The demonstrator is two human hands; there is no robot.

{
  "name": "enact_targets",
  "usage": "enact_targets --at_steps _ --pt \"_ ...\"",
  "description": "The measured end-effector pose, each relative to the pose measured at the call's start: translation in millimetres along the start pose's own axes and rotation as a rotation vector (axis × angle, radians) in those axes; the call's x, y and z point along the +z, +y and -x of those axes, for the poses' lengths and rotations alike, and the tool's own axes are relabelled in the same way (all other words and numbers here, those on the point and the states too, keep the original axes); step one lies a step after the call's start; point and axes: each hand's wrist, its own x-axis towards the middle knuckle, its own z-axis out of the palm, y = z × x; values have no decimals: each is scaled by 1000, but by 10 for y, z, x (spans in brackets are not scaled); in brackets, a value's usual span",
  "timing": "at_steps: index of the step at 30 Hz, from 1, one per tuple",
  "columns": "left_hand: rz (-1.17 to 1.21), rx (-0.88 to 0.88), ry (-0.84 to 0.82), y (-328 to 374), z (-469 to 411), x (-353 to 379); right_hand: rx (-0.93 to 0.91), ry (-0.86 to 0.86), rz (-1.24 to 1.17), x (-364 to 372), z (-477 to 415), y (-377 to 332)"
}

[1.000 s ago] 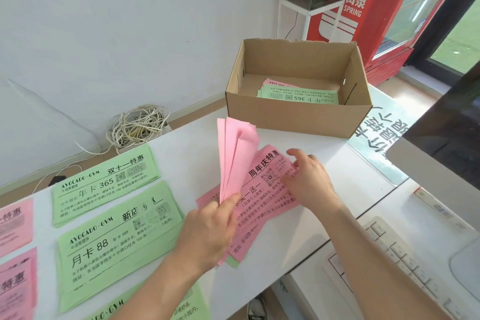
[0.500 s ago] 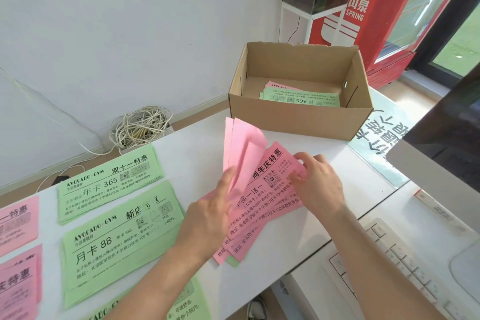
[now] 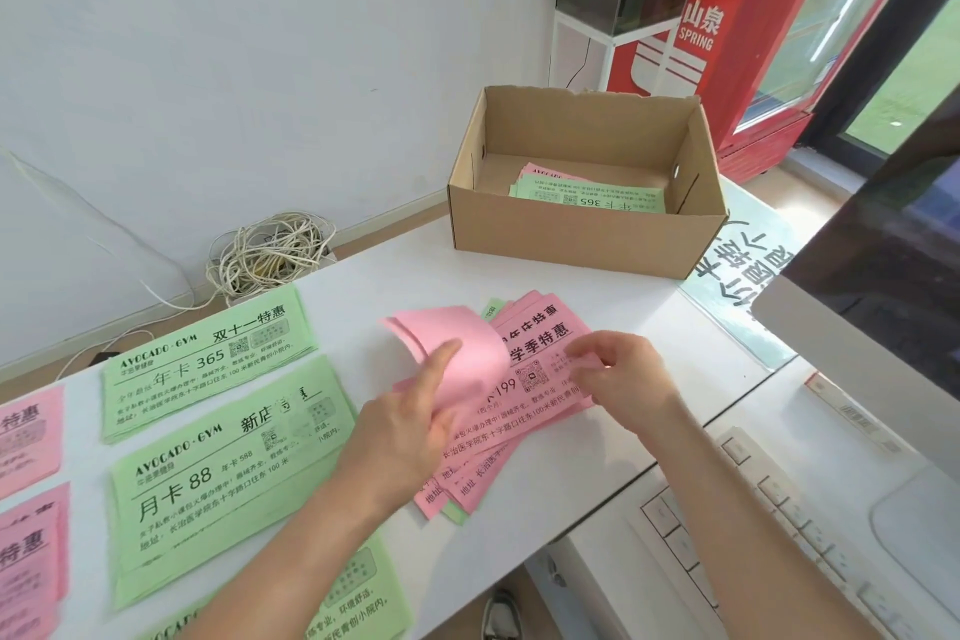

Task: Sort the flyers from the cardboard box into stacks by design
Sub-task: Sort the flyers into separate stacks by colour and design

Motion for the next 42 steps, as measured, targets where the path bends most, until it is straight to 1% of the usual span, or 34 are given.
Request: enact_targets --at_steps 2,3,4,6,7,9,10,11,12,13,15,17,19,20,21,23,25,27,29,30,32,35,36,38,40,42 --pt "100 -55 155 -2 -13 -32 -21 14 122 -3 9 12" --pt "92 -39 231 -5 -11 -69 -28 6 138 -3 10 29" --pt "24 16 280 -3 -2 -118 -29 -5 129 2 17 34" --pt "-209 207 309 -33 0 -113 -34 -16 81 7 22 62" --pt "-333 301 244 0 9 -72 -24 -21 27 12 32 57" --pt "-541 397 -33 148 55 49 22 -40 -99 11 48 36" --pt "-601 407 -181 229 58 112 55 -51 -161 -10 44 16" --pt "-641 434 -289 291 56 175 98 -63 -206 -39 33 -1" --pt "-641 403 -423 353 52 201 136 -91 -224 -74 31 -19" --pt "-648 381 -489 418 38 198 167 -125 -208 -107 17 -26" --pt "-673 391 -528 507 15 156 175 -193 -113 -148 34 -66" --pt "-698 457 -538 515 23 126 114 -212 -15 -129 45 -82" --pt "-687 471 -548 461 30 90 12 -145 214 -90 41 -102" --pt "-644 460 -541 413 33 66 -47 -95 312 -63 52 -120" --pt "-572 446 -517 363 39 30 -106 -40 367 -56 86 -172" --pt "-322 389 -442 256 88 -97 -243 83 396 -90 193 -318" --pt "-25 269 -355 163 197 -301 -353 153 330 -170 332 -517" --pt "243 112 -200 30 327 -498 -446 175 190 -214 519 -775" --pt "493 -1 38 -120 457 -692 -505 147 13 -186 718 -1036" --pt "618 -53 138 -205 523 -780 -513 99 -82 -140 818 -1155" --pt "891 -168 279 -384 682 -957 -522 -21 -219 12 1011 -1357" --pt "1185 -281 455 -672 1026 -1272 -568 -144 -264 385 1300 -1600" --pt "1241 -297 506 -763 1171 -1398 -582 -180 -263 538 1388 -1661" --pt "1264 -309 627 -983 1497 -1654 -619 -254 -255 891 1555 -1777" --pt "1189 -314 733 -1225 1826 -1900 -659 -293 -221 1274 1722 -1896" --pt "1060 -324 807 -1482 2128 -2116 -692 -279 -205 1661 1860 -2006"
